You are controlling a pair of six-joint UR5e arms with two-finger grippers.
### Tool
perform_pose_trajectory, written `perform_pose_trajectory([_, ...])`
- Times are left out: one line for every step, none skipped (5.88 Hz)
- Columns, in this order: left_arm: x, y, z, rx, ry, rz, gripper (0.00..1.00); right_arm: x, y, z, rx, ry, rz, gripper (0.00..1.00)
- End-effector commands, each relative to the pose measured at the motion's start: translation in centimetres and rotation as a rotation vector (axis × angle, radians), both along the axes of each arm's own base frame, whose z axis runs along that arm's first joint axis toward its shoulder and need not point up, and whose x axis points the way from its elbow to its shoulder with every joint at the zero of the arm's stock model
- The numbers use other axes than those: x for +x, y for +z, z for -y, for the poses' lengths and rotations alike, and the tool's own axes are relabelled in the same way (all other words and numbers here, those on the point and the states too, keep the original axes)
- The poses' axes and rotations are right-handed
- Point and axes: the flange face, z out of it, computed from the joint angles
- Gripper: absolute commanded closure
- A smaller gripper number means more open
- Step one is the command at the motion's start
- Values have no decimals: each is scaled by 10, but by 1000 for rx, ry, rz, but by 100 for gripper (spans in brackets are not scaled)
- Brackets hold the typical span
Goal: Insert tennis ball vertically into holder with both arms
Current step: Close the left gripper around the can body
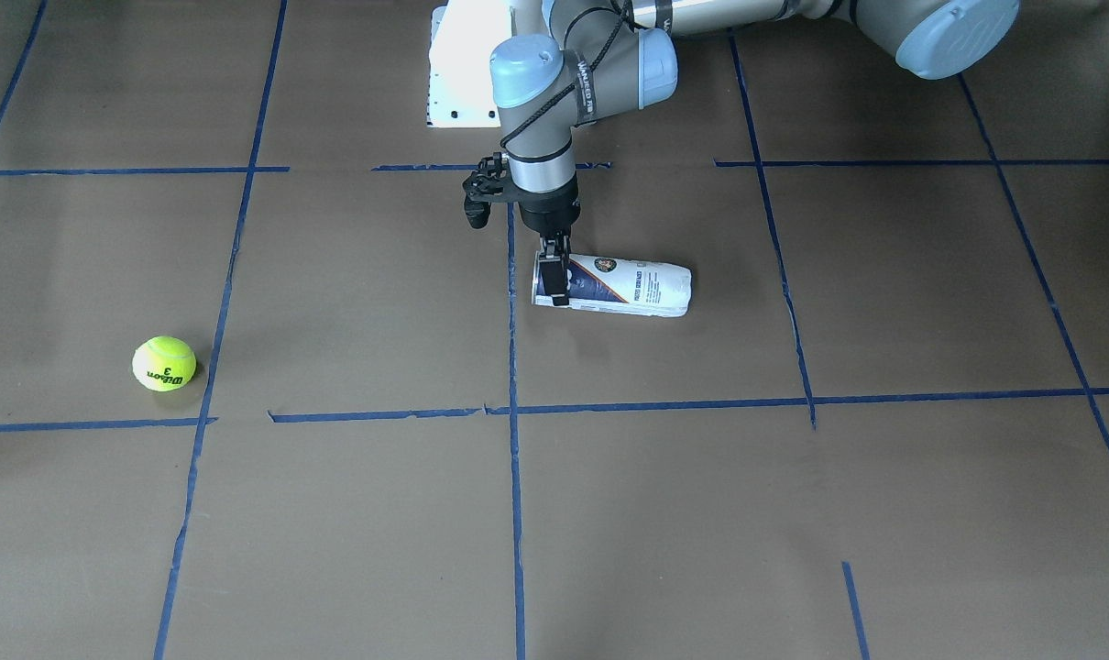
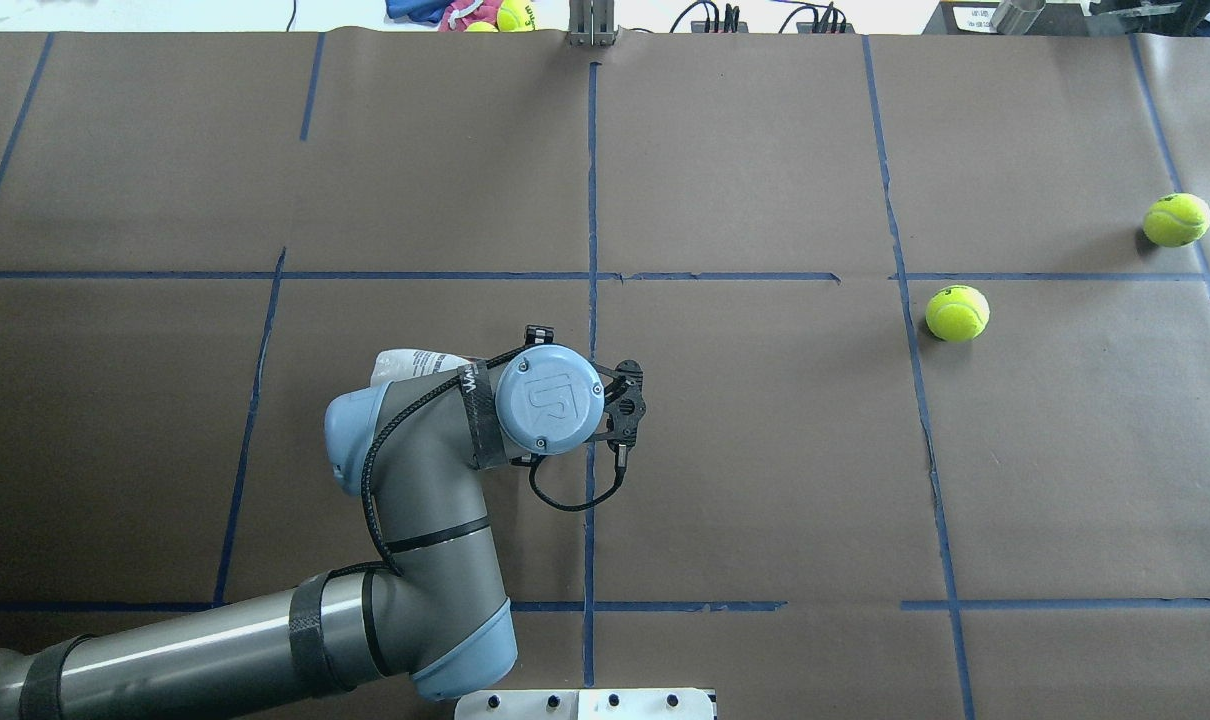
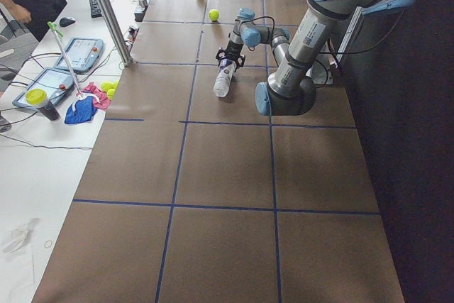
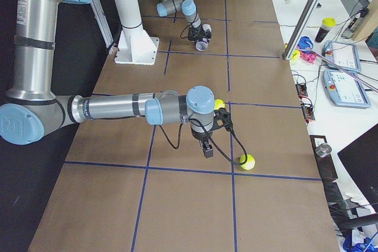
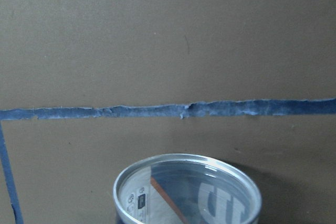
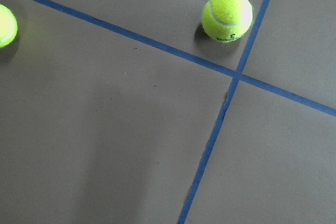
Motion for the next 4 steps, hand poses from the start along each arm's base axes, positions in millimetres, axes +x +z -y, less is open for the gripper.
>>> perform_pose_trajectory([0, 2, 0, 4, -3, 7, 19, 0, 0, 0, 1, 0, 0, 1])
perform_pose_trajectory([0, 2, 0, 4, -4, 5, 25, 0, 0, 0, 1, 0, 0, 1])
perform_pose_trajectory([-2, -7, 0, 14, -8, -26, 28, 0, -1, 0, 2, 0, 2, 1])
perform_pose_trajectory([-5, -23, 3, 48, -21, -131, 28, 0, -3, 1, 7, 0, 2, 1])
